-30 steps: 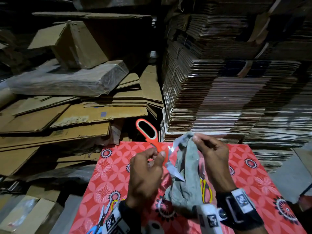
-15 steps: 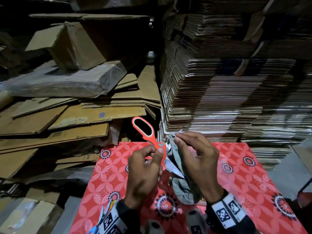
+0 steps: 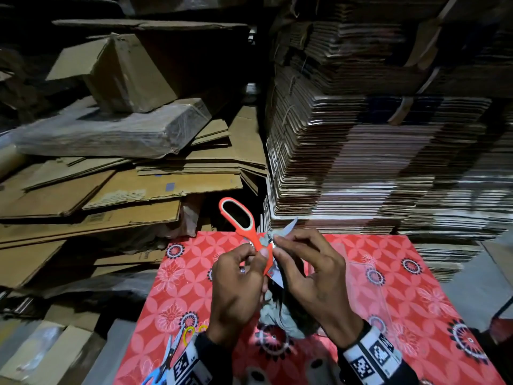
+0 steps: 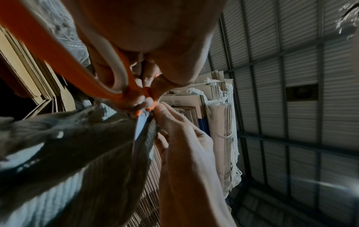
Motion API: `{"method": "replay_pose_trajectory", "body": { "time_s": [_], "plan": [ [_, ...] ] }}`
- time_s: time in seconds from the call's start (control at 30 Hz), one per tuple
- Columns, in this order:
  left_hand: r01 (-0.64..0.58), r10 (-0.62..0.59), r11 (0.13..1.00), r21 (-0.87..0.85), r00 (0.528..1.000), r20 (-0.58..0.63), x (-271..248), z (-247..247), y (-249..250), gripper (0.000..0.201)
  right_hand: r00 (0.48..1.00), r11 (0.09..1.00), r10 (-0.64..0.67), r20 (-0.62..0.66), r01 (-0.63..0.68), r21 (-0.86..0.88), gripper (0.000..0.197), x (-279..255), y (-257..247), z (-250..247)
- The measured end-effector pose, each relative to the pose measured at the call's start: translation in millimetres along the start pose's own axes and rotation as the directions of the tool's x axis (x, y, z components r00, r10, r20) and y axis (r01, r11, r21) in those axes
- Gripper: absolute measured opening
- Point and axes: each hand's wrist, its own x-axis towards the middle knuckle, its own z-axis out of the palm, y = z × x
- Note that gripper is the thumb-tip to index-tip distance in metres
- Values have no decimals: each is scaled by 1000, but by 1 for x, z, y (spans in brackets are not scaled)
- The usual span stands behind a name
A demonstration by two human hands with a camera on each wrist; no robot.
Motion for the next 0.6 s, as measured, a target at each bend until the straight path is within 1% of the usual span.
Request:
{"method": "replay_pose_trajectory", "body": {
  "time_s": [0.13, 0.27, 0.37, 0.43, 0.5, 0.6],
  "plan": [
    [21, -21, 1000, -21, 1000, 16, -1, 1, -2, 42, 1000, 1000, 0, 6, 0, 9, 14, 5, 5, -8],
    [13, -13, 1000, 7, 1000, 22, -2, 4, 3, 44, 995, 996, 79, -67, -77, 36, 13, 15, 9, -18],
    [2, -2, 1000, 8, 1000, 11, -2, 6, 5, 43, 988, 993, 114, -104, -110, 43, 14, 12, 10, -15],
    [-19, 19, 999, 40, 1000, -4, 0, 6, 2, 43, 990, 992, 119, -73, -115, 48, 18, 3, 6, -8],
    [-9, 9, 999, 43, 1000, -18, 1, 7, 0, 45, 994, 994, 102, -24, -101, 48, 19, -4, 5, -6],
    [1, -1, 999, 33, 1000, -2, 1, 7, -2, 44, 994, 994, 107, -25, -106, 36, 20, 5, 10, -13]
  ]
}}
